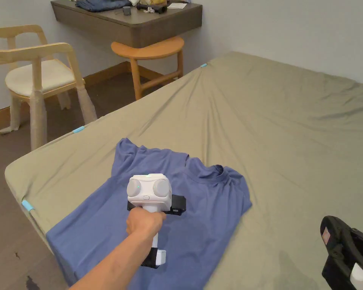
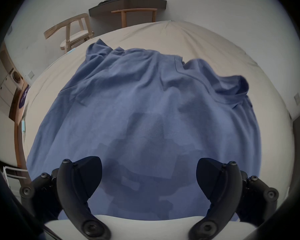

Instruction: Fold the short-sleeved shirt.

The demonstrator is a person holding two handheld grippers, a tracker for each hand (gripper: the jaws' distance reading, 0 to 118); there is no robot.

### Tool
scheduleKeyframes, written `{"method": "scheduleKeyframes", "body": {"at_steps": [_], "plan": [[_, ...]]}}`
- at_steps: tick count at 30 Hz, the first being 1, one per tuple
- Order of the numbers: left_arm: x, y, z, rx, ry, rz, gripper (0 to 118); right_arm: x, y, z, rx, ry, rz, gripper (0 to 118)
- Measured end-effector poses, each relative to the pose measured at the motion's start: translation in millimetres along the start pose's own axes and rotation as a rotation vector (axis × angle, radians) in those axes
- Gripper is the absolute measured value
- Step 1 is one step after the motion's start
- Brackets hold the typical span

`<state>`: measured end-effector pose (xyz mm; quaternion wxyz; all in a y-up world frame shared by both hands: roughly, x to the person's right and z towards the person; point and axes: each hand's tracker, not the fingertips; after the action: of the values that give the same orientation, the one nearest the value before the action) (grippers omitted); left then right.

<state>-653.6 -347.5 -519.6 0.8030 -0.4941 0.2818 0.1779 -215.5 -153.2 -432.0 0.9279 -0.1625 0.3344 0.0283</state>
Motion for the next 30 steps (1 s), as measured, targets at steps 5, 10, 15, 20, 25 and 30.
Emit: {"method": "scheduleKeyframes", "body": {"at_steps": [5,10,15,20,25,30], "plan": [[4.6,-11.1,-19.2,-0.023,0.001,-0.028,112,6.0,-4.9,-0.5,-0.017,-0.018,0.002,0],[5.0,-15.8,-3.6,0.017,-0.011,-0.041,76,10.1,-7.1,-0.3,-0.017,-0.022,-0.004,0],[6.0,-21.5,11.4,0.07,-0.006,-0.076,1,9.6,-7.5,1.5,-0.015,-0.011,-0.023,0],[5.2,-26.4,9.9,0.094,-0.015,-0.141,0,9.8,-5.1,9.5,-0.002,-0.016,-0.012,0],[-11.2,-13.6,23.3,0.081,-0.095,-0.052,0,14.0,1.8,16.6,0.019,-0.032,-0.024,0],[-13.4,-12.0,45.1,0.117,-0.101,-0.085,0,16.9,3.9,21.0,0.035,-0.035,-0.032,0]]}}
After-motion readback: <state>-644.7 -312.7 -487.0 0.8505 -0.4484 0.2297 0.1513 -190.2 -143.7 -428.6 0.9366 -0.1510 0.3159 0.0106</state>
